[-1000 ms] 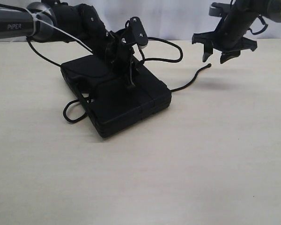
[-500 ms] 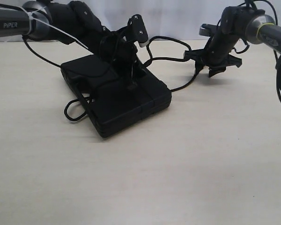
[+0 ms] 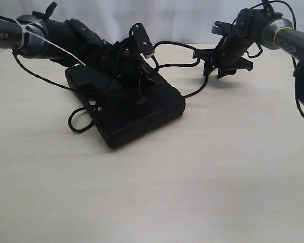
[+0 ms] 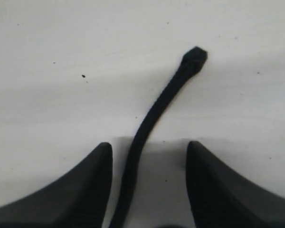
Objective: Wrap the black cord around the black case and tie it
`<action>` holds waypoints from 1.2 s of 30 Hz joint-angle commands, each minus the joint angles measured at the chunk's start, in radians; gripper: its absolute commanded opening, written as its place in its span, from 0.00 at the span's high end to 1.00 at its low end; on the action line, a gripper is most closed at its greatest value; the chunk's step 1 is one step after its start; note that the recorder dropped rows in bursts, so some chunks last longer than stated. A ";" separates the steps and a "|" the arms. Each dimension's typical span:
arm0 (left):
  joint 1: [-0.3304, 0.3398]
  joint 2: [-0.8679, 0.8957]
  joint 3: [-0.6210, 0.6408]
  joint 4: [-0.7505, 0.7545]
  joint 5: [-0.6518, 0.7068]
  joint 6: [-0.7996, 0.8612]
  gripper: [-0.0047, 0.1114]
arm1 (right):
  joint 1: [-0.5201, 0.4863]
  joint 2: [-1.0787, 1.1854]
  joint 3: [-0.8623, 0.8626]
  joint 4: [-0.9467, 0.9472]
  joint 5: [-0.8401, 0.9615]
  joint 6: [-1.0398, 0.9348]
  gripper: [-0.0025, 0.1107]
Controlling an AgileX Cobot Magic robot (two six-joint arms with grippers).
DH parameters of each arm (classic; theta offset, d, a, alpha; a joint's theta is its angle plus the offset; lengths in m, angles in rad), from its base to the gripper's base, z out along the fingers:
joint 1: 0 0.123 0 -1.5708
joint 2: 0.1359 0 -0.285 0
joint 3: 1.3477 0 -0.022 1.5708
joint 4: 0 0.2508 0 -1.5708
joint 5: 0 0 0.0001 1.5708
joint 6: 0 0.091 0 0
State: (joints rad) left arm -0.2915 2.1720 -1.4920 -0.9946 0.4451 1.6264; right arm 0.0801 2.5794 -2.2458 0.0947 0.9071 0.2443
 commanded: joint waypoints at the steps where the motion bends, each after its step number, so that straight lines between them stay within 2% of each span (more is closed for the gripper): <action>1: -0.002 -0.009 0.003 -0.034 -0.019 0.004 0.96 | 0.032 -0.002 -0.033 -0.035 0.027 -0.020 0.57; 7: -0.002 -0.009 0.003 -0.036 -0.033 -0.005 0.96 | 0.074 0.025 -0.033 -0.163 0.047 -0.008 0.59; 10: -0.002 -0.009 0.003 -0.036 -0.033 -0.020 0.96 | 0.074 0.029 -0.033 -0.163 0.070 0.003 0.70; 14: -0.002 -0.001 0.003 -0.037 -0.033 -0.036 0.96 | 0.068 0.037 -0.033 -0.155 0.097 0.003 0.91; 15: 0.001 0.004 0.003 -0.037 -0.033 -0.051 0.96 | 0.068 0.037 -0.033 -0.145 0.097 0.003 0.94; 19: 0.006 0.025 0.003 -0.038 -0.070 -0.112 0.96 | 0.045 0.021 -0.033 -0.069 0.091 -0.047 0.94; 22: 0.008 0.029 0.003 -0.073 -0.114 -0.116 0.96 | 0.021 0.000 -0.033 0.043 0.092 -0.181 0.94; 27: 0.008 0.016 0.003 -0.091 -0.094 -0.114 0.96 | -0.001 -0.021 -0.032 0.165 0.142 -0.413 0.94; 31: 0.024 0.014 0.003 -0.126 -0.058 -0.114 0.96 | -0.005 -0.034 -0.030 0.170 0.161 -0.470 0.94; 33: 0.051 0.014 0.003 -0.183 -0.013 -0.114 0.96 | -0.013 -0.056 -0.001 0.209 0.122 -0.514 0.94; 36: 0.118 0.014 0.003 -0.288 0.114 -0.092 0.96 | -0.013 -0.107 0.101 0.323 0.050 -0.709 0.94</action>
State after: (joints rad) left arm -0.2187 2.1973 -1.4909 -1.2049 0.4752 1.5218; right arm 0.0754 2.5153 -2.2072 0.3323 1.0097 -0.3234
